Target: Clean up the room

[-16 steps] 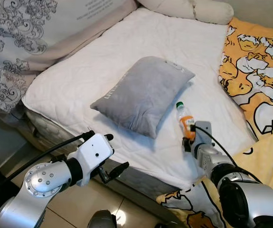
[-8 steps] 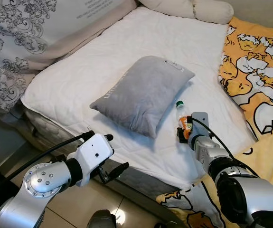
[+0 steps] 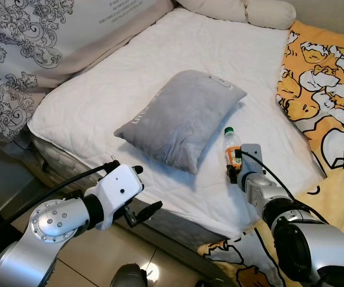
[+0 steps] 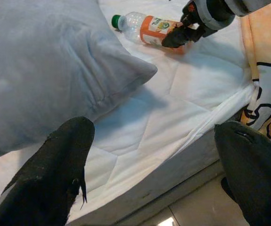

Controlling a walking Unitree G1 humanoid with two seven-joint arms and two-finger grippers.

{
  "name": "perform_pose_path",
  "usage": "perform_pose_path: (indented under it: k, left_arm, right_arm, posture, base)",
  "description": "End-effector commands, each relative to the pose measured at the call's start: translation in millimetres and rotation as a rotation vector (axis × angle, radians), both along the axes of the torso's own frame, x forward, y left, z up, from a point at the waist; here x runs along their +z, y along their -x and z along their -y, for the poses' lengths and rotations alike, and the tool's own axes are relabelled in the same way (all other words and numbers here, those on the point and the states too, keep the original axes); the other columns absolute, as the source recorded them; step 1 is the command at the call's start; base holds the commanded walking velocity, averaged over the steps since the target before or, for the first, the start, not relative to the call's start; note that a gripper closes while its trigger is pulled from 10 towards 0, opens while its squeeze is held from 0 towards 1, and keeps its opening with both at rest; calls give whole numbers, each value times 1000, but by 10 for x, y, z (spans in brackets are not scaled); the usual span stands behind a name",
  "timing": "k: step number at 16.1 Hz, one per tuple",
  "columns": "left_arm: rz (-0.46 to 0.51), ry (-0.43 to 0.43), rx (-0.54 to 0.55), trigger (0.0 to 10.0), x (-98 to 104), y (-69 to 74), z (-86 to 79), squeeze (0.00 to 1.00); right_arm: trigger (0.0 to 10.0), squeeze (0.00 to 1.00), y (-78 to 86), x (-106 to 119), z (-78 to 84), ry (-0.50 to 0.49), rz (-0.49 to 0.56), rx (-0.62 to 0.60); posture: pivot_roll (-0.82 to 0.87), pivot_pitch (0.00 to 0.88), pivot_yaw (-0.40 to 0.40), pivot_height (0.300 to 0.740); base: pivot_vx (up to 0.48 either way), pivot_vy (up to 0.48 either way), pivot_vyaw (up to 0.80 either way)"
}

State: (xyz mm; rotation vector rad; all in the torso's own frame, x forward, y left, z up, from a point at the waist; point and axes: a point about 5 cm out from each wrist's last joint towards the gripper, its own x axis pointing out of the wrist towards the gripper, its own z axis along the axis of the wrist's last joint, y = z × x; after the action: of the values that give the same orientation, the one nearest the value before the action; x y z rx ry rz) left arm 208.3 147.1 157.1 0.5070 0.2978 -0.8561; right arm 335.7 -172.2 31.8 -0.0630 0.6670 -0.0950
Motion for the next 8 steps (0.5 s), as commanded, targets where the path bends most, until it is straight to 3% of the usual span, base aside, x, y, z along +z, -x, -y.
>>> perform_pose_path:
  k: [1,4,8]
  left_arm:
    - [-7,-5,-16,10000,-6,-6,1,0]
    - [-2,-7,-13,10000,-10,-48,-9,0]
    - [11,24,31,10000,-68,-154,-42,0]
  right_arm:
    - [0,0,48,-52,55,-11,-35,-28]
    - [0,0,27,-34,3,-121,-18,-64]
    - [0,0,-16,16,-26,-159,13,-100]
  posture:
    - [389,71,-23,740]
    - [384,42,-20,740]
    - [312,0,-13,740]
  base:
    - [0,0,0]
    - [0,0,0]
    - [0,0,0]
